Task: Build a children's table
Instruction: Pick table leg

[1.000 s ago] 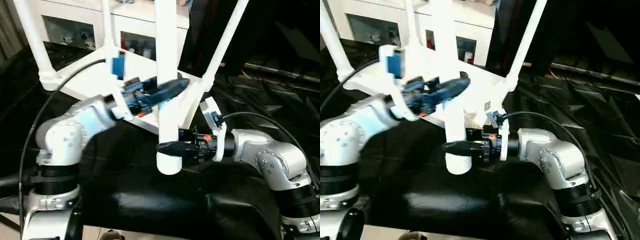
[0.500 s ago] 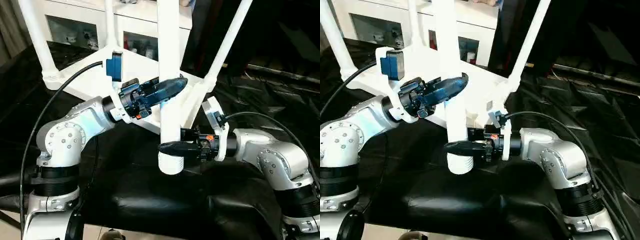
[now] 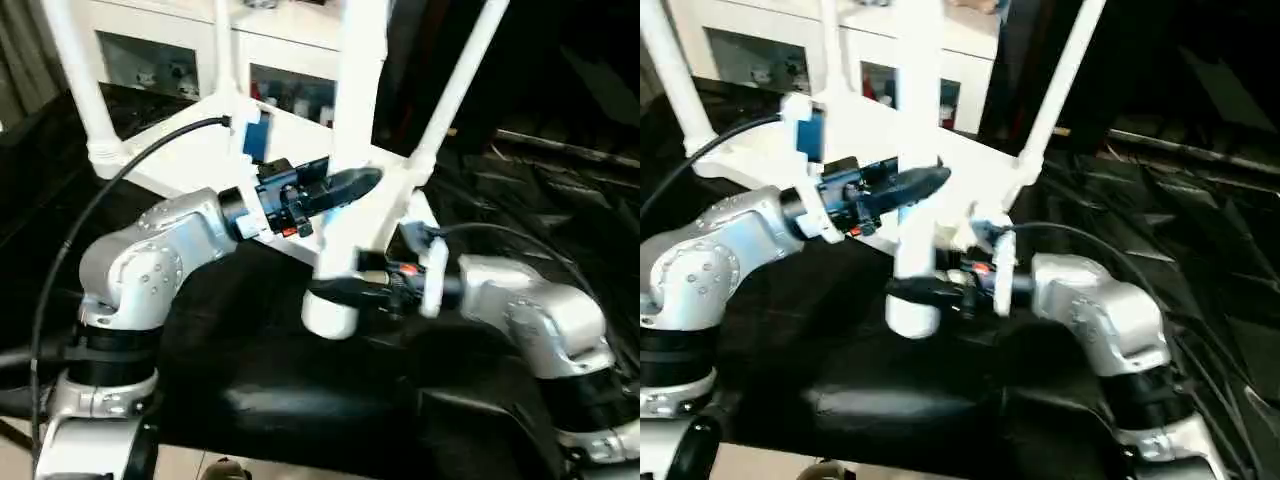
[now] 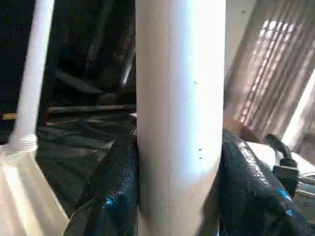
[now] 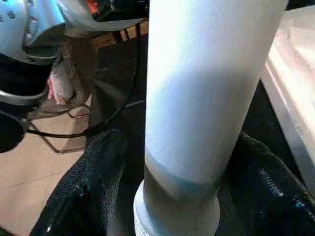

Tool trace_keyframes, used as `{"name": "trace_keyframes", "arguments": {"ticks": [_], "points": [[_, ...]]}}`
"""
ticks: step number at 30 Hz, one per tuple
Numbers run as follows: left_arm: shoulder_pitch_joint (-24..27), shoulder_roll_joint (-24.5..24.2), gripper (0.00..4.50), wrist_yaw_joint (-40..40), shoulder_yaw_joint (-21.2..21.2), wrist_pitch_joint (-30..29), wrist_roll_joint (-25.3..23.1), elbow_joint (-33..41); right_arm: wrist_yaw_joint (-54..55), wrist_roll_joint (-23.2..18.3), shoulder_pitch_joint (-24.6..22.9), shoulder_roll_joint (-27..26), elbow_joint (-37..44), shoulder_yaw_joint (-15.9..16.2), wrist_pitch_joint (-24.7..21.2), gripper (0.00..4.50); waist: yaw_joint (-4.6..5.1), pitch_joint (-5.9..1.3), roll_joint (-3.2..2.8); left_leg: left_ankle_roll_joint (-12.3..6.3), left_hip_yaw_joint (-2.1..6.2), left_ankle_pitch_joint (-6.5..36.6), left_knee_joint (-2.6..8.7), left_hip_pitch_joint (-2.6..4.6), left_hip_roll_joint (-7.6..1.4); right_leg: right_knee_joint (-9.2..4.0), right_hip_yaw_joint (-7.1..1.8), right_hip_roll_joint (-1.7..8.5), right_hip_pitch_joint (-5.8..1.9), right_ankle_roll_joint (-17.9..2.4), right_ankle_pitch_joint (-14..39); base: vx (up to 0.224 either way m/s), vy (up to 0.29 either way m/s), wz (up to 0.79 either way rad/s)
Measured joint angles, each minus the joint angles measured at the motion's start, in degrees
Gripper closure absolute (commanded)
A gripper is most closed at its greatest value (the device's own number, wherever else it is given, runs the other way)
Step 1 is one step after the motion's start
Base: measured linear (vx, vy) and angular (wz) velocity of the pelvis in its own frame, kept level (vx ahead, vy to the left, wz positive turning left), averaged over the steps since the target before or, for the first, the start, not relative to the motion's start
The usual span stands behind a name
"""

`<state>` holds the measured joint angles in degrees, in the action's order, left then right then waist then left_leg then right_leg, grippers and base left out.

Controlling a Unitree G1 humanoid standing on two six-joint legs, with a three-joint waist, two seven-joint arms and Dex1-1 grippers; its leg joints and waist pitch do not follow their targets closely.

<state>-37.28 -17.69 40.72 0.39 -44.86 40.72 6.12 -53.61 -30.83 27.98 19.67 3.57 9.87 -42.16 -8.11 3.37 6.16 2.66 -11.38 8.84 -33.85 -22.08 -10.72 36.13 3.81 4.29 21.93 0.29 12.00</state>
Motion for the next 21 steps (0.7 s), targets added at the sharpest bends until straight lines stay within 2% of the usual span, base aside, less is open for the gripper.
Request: {"name": "trace_keyframes", "arguments": {"ticks": [8, 21], "points": [[-0.1, -0.2, 2.68, -0.8, -1.4, 1.0, -2.2, 0.3, 1.4, 2.0, 1.5, -0.9, -1.9, 0.5, 1.6, 1.39, 0.02, -0.01, 0.01, 0.00, -0.01, 0.0, 0.00, -0.01, 0.00, 0.00, 0.00, 0.00, 0.00, -0.2, -0.1, 0.000, 0.000, 0.00], [-0.1, 0.4, 2.68, 0.3, -1.4, 2.0, -2.2, 1.1, 1.2, 0.3, 2.6, -2.7, -4.8, 0.7, -0.9, 1.39, 0.04, 0.00, 0.00, 0.00, 0.00, 0.0, 0.00, 0.00, 0.00, 0.00, 0.00, 0.00, 0.00, -0.2, -0.1, 0.000, 0.000, 0.00]]}}
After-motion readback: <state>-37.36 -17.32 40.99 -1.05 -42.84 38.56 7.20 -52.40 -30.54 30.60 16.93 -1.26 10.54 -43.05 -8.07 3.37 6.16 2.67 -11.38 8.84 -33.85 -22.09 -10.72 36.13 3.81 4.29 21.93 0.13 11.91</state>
